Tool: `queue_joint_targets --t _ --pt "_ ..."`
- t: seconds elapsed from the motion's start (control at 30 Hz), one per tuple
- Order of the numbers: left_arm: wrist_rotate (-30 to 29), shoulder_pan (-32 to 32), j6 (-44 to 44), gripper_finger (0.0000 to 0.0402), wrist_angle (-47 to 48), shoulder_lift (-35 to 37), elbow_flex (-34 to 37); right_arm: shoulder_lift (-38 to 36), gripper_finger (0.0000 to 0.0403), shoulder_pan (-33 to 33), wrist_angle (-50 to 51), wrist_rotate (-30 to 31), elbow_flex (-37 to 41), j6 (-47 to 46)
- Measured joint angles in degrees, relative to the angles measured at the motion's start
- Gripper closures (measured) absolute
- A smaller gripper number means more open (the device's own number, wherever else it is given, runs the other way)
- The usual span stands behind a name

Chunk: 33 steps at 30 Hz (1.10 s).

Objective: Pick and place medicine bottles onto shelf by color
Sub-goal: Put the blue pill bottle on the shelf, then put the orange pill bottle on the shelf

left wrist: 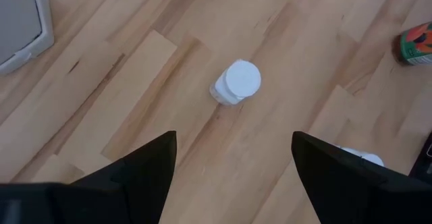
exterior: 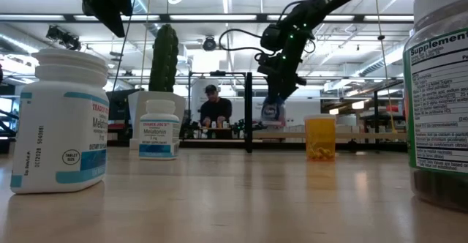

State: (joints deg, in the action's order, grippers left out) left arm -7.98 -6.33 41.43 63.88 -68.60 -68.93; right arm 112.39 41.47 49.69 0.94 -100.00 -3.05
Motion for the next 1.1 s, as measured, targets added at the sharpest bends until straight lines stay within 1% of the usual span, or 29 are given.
queue_joint_targets --t 0.23,0.57,0.77,0.93,1.1 --pt "-0.1 0.0 0.0 0.0104 0.0 0.0 0.0 0.7 0.0196 -1.2 -1.6 -0.5 0.1 0.0" --pt "-0.1 0.0 0.0 0.0104 0.0 0.0 0.0 0.7 0.0194 -1.1 -1.7 -1.0 0.1 -0.1" --pt "-0.1 0.0 0.0 0.0104 0.0 0.0 0.0 0.7 0.0165 -1.1 -1.7 -3.0 0.1 -0.5" --pt "-0.1 0.0 -0.1 0.0104 0.0 0.0 0.0 0.6 0.0139 -1.5 -1.6 -3.2 0.1 -1.0" --pt "-0.1 0.0 -0.1 0.0104 0.0 0.0 0.0 0.6 0.0128 -1.9 0.0 -2.9 0.1 -1.4"
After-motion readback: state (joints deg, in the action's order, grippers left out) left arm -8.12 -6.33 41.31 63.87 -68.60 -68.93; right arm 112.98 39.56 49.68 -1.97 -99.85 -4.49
